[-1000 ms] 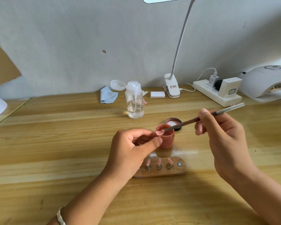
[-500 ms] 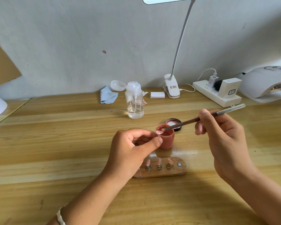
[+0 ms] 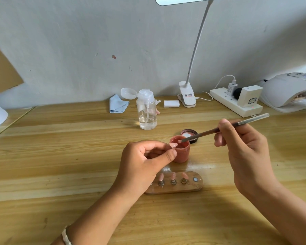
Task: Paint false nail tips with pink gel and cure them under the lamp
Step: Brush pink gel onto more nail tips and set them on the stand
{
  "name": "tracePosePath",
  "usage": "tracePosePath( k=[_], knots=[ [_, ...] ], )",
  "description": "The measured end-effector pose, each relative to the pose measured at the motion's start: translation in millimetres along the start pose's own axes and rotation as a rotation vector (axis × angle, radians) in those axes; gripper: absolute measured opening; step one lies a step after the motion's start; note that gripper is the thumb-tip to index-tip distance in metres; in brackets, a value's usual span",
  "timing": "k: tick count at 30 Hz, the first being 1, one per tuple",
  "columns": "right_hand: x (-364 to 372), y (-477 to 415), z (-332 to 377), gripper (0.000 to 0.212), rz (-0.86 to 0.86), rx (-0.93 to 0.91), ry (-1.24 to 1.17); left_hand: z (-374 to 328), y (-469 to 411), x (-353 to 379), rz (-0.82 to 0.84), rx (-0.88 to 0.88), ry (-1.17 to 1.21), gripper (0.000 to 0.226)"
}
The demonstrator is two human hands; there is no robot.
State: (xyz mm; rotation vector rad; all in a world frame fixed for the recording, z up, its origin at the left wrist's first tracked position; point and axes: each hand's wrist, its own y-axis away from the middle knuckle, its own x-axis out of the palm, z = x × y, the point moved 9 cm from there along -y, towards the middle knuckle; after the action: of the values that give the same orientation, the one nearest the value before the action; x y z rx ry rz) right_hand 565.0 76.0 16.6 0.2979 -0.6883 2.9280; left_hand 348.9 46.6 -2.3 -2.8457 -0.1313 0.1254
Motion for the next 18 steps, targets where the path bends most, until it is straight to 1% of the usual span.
tracePosePath(
  k=[7, 9, 13, 16, 18],
  knots=[
    [7.9, 2.6, 1.6, 0.024, 0.067, 0.0, -0.027, -2.5, -1.1, -0.7, -0.009, 0.066, -0.053, 0.014],
    [10.4, 2.9, 2.1, 0.024, 0.088, -0.001, -0.027, -1.3, -1.6, -0.9, -0.006, 0.073, -0.063, 0.015],
    [16.1, 5.0, 2.0, 0.03, 0.132, -0.002, -0.01, 0.2, -1.6, -1.6, -0.012, 0.066, -0.087, 0.015],
    [16.3, 6.1, 1.5, 0.031, 0.139, 0.012, -0.002, 0.4, -1.5, -1.6, -0.019, 0.065, -0.092, 0.015],
    [13.3, 4.7, 0.2, 0.03, 0.114, 0.027, 0.015, 1.5, -1.4, -1.8, -0.023, 0.053, -0.083, 0.014]
  ],
)
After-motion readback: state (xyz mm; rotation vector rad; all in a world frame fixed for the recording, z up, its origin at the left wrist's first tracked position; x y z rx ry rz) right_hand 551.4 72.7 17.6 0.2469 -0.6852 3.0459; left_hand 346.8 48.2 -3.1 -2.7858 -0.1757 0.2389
